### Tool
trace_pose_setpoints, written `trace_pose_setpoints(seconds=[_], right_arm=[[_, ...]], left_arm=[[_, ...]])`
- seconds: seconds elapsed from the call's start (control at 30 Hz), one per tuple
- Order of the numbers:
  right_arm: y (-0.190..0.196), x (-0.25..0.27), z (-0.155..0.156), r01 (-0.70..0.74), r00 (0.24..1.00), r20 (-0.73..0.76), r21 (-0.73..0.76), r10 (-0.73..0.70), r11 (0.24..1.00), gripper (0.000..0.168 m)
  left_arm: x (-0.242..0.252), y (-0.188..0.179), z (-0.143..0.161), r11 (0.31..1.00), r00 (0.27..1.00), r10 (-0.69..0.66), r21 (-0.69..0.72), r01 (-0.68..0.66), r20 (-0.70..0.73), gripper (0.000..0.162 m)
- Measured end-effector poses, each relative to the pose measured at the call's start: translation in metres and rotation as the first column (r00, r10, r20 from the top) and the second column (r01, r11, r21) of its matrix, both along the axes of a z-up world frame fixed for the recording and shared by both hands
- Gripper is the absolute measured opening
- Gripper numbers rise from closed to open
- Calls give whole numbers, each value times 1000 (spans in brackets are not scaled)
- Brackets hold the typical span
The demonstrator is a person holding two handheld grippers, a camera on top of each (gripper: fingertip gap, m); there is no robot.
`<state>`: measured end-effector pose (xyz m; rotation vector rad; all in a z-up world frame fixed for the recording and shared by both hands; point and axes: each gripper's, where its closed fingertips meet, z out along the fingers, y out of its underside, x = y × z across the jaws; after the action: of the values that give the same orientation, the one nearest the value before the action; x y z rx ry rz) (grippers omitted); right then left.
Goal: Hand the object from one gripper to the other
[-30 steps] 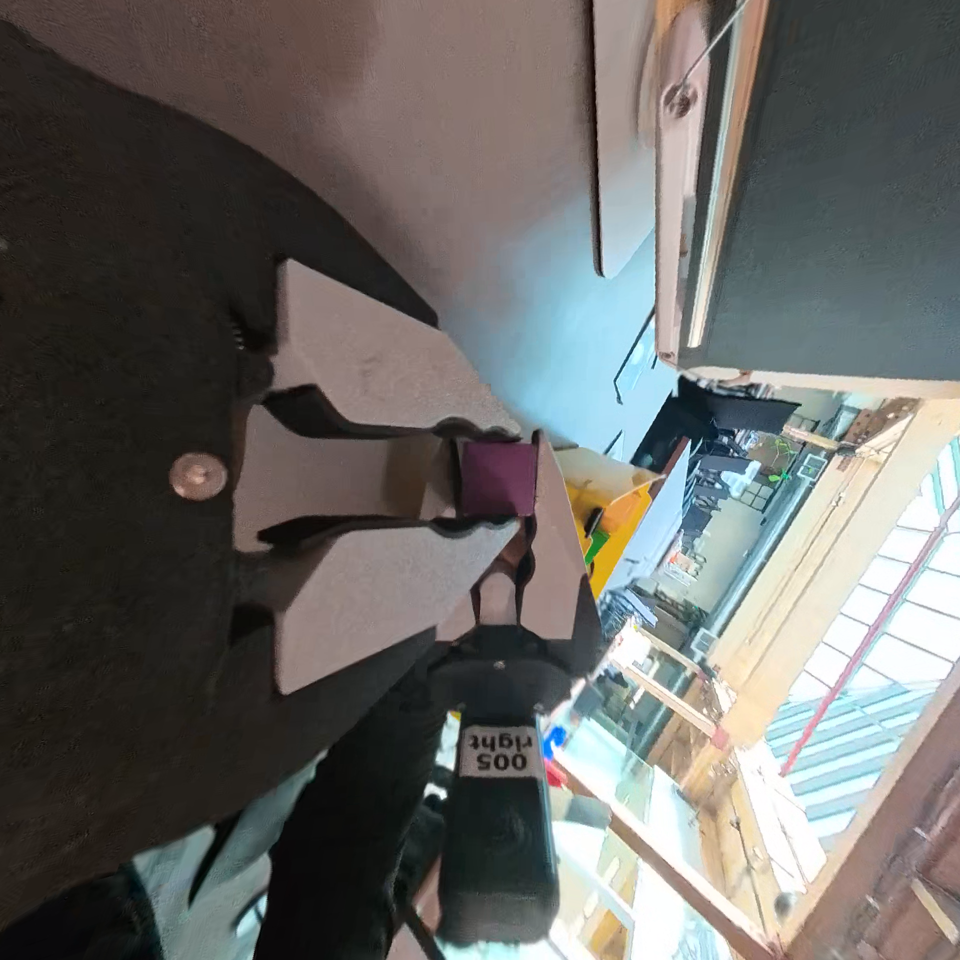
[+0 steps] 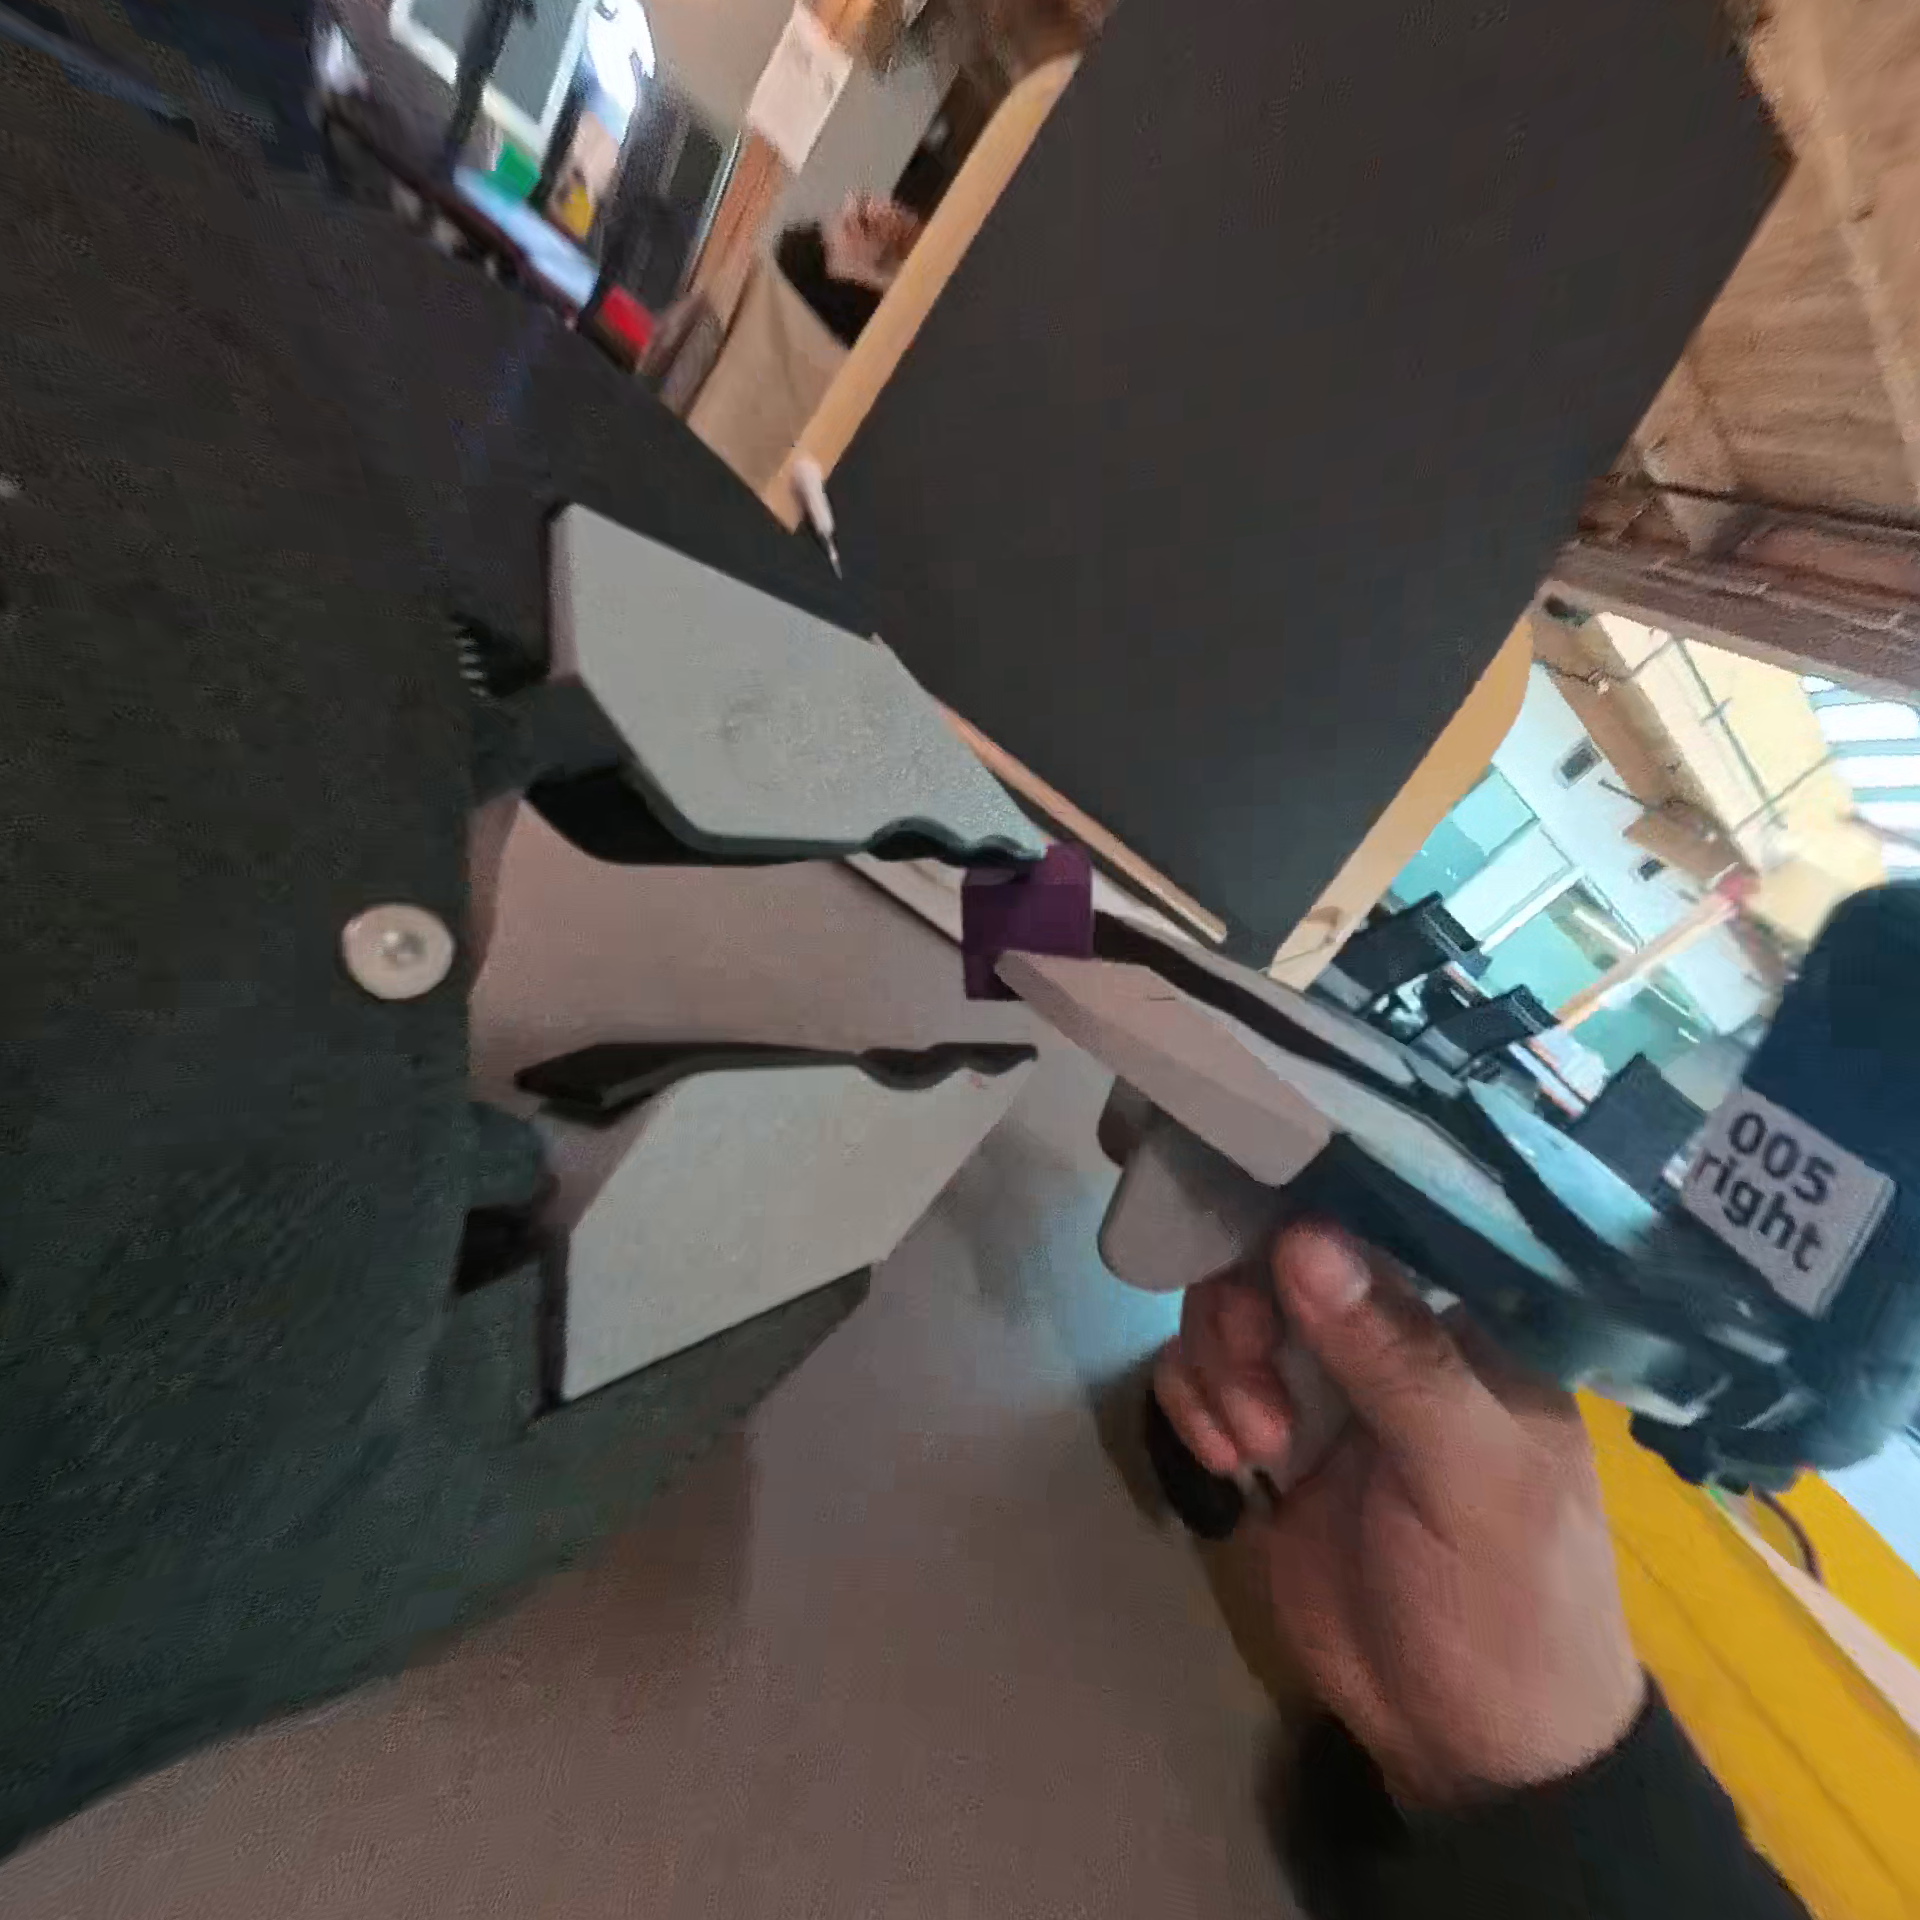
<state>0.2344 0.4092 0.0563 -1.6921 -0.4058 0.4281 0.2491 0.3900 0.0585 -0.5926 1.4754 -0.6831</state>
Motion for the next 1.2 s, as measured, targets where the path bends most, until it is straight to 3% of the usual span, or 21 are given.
trace_pose_setpoints(seconds=[0.07, 0.13, 0.2, 0.3, 0.33, 0.4, 0.47, 0.53, 0.63, 0.7, 0.77, 0.87, 0.93, 1.03, 1.2], right_arm=[[2, 14, -2, 96, 981, 167, 49, -103, 994, 24], [0, 22, -3, 154, 920, 343, 124, -188, 980, 24], [-1, 20, -4, 151, 824, 515, 199, -235, 968, 24], [-1, 10, -10, 102, 643, 715, 277, -276, 955, 24], [-1, 6, -12, 85, 592, 756, 287, -280, 954, 25], [0, -1, -17, 60, 531, 800, 292, -278, 955, 24], [1, -7, -20, 58, 518, 809, 291, -278, 955, 24], [2, -5, -26, 77, 532, 807, 256, -257, 964, 24], [-1, -3, -33, 90, 679, 715, 146, -168, 985, 27], [-4, 0, -30, 93, 787, 605, 78, -121, 993, 28], [-8, -1, -23, 65, 896, 438, 19, -66, 998, 30], [-17, -10, -7, -72, 991, 111, -71, 80, 995, 31], [-27, -15, 6, -194, 978, -98, -80, 186, 978, 34], [-43, -20, 30, -372, 869, -366, -37, 334, 928, 41], [-48, -32, 32, -454, 809, -443, -52, 387, 889, 50]], left_arm=[[2, 7, -3, 987, 998, -35, -157, 27, -50, 38], [5, 12, -11, 931, 985, -106, -362, 51, -133, 39], [8, 11, -15, 798, 957, -223, -598, 69, -186, 49], [8, 4, -10, 531, 892, -419, -843, 88, -171, 61], [7, 3, -8, 471, 877, -458, -877, 97, -149, 52], [10, 9, -7, 438, 885, -444, -896, 77, -140, 33], [12, 12, -10, 471, 896, -413, -880, 57, -163, 25], [14, 17, -16, 598, 912, -338, -801, 16, -234, 25], [16, 35, -17, 897, 966, -35, -435, -84, -258, 25], [12, 34, -3, 986, 988, 93, -126, -109, -126, 25], [5, 12, 8, 997, 999, 35, 62, -35, 6, 25], [-4, -9, 23, 988, 991, -41, 152, 21, 128, 25], [-12, -15, 34, 990, 980, -86, 125, 64, 180, 25], [-21, -19, 43, 989, 966, -144, 57, 134, 216, 25], [-27, -43, 53, 971, 941, -237, 41, 234, 243, 25]])
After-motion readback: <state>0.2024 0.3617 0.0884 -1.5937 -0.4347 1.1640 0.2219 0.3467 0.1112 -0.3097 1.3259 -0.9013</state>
